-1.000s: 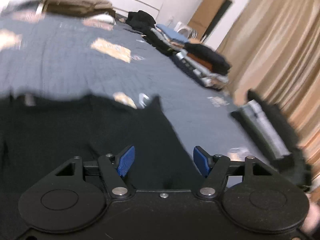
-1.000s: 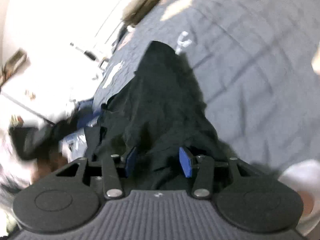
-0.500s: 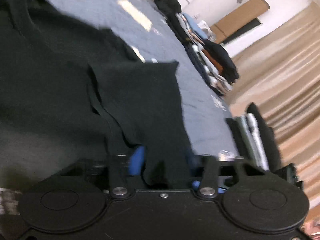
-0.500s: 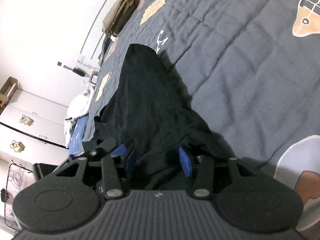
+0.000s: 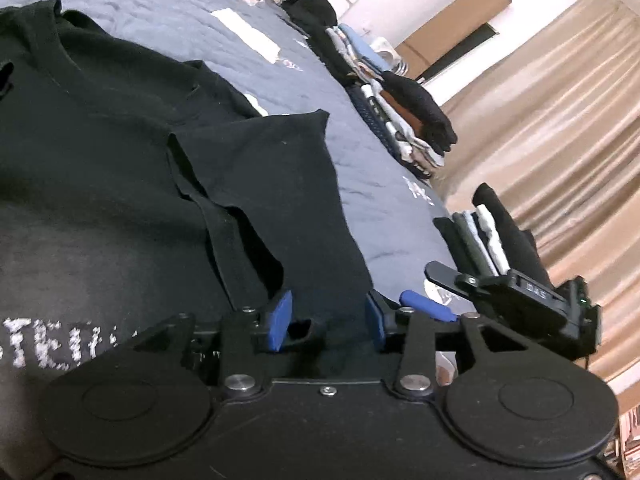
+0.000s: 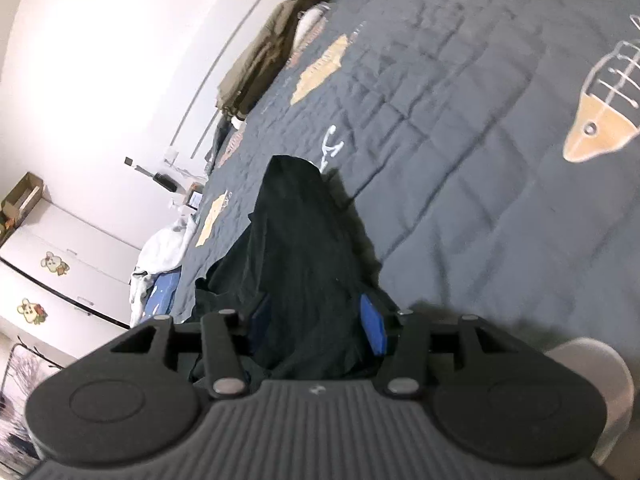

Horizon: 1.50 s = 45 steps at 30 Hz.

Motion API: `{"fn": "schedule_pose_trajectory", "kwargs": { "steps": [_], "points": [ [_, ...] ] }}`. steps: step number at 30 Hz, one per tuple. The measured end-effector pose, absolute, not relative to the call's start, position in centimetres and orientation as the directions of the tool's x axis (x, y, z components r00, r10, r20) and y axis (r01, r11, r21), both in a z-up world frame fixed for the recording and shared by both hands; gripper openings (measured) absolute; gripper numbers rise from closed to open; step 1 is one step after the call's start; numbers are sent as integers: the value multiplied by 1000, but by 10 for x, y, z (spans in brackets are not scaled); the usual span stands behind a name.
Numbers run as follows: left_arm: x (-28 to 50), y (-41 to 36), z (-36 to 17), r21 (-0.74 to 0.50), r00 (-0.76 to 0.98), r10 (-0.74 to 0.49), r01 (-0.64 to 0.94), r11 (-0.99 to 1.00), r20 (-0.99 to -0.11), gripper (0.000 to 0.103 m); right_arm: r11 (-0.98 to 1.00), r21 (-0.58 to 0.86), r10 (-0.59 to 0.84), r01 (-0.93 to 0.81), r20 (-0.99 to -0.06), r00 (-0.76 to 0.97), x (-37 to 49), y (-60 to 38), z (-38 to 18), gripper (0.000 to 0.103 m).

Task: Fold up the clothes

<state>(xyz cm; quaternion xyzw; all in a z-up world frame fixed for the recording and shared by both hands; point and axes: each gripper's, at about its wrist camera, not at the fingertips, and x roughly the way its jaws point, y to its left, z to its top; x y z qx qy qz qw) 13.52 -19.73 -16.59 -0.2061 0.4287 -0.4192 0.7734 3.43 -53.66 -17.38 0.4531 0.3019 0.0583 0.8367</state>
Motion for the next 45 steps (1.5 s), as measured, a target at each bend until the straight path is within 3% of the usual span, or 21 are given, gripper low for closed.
{"fn": "schedule_pose_trajectory", "kwargs": {
  "steps": [4, 5, 6, 8, 16, 18, 20, 22, 24, 27, 29, 31, 32, 35, 38, 41, 45],
  "points": [
    [143, -214, -183, -721, 226, -829, 413, 557, -511, 36, 604, 768, 367, 215, -508, 779, 41, -535, -181, 50],
    [143, -213, -185, -747, 226, -844, 393, 536, -487, 17, 611, 758, 361, 229, -524, 771, 41, -535, -183, 50],
    [143, -211, -188, -774, 225, -859, 373, 512, -460, 14, 615, 749, 352, 247, -541, 764, 41, -536, -186, 50],
    [134, -201, -187, -810, 217, -888, 367, 458, -405, 14, 599, 749, 337, 283, -556, 760, 40, -542, -191, 49],
    [105, -154, -182, -765, 259, -847, 365, 530, -463, 15, 615, 725, 316, 311, -588, 745, 38, -549, -194, 50],
    [107, -148, -176, -760, 299, -841, 365, 538, -452, 34, 623, 721, 307, 304, -582, 753, 36, -550, -188, 50],
    [110, -144, -167, -744, 351, -825, 368, 557, -443, 42, 635, 724, 308, 269, -556, 772, 32, -549, -180, 50],
    [117, -148, -151, -667, 413, -784, 420, 616, -464, 42, 648, 728, 313, 222, -520, 795, 31, -545, -171, 50],
    [133, -163, -133, -538, 458, -744, 513, 668, -487, 56, 693, 695, 302, 189, -518, 800, 33, -538, -164, 50],
    [168, -193, -117, -352, 493, -684, 606, 714, -538, 58, 748, 641, 288, 173, -547, 786, 38, -528, -165, 51],
    [201, -214, -120, -292, 462, -649, 629, 720, -604, 65, 760, 624, 288, 180, -573, 767, 42, -524, -172, 51],
    [220, -225, -129, -263, 478, -587, 584, 768, -653, 65, 773, 607, 288, 188, -599, 747, 47, -521, -179, 51],
    [226, -221, -137, -290, 445, -594, 580, 762, -670, 64, 778, 599, 288, 188, -606, 741, 48, -519, -182, 51],
    [233, -211, -155, -380, 376, -631, 557, 739, -678, 7, 786, 592, 283, 176, -599, 749, 48, -516, -183, 49],
    [221, -190, -147, -424, 444, -671, 535, 730, -594, 7, 731, 656, 310, 188, -565, 765, 46, -520, -187, 7],
    [219, -164, -129, -456, 550, -649, 462, 761, -526, 7, 710, 676, 290, 199, -538, 791, 43, -524, -185, 7],
    [227, -170, -132, -335, 503, -566, 479, 811, -652, 12, 716, 671, 271, 195, -524, 807, 42, -522, -181, 7]
  ]
}}
